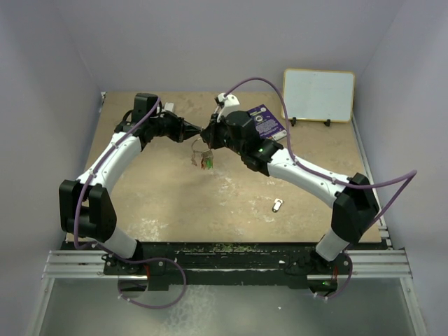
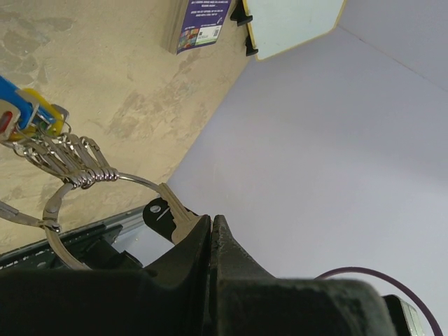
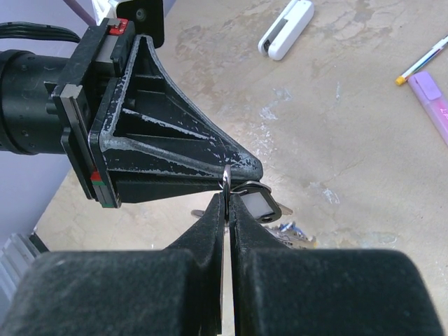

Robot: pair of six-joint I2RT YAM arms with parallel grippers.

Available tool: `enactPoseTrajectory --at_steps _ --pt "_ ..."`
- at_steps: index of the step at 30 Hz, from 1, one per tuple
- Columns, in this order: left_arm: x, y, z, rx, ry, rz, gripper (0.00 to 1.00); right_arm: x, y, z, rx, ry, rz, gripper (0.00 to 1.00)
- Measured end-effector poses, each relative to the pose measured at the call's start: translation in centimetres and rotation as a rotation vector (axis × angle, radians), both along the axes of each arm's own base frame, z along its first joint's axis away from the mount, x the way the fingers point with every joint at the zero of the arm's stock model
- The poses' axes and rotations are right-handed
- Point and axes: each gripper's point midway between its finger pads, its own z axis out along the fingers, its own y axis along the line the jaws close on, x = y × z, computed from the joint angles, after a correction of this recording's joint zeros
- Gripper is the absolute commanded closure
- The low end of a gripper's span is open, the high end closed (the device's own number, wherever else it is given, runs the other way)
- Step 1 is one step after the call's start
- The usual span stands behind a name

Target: Put the keys on the keyring

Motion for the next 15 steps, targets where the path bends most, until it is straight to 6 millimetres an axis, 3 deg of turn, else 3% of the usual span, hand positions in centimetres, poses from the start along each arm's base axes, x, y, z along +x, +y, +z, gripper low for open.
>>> enactPoseTrajectory --at_steps 15 --pt "0.4 0.2 -0.1 0.013 -0.007 0.018 0.96 0.1 1.3 -0.8 0.013 0.020 0.027 1.00"
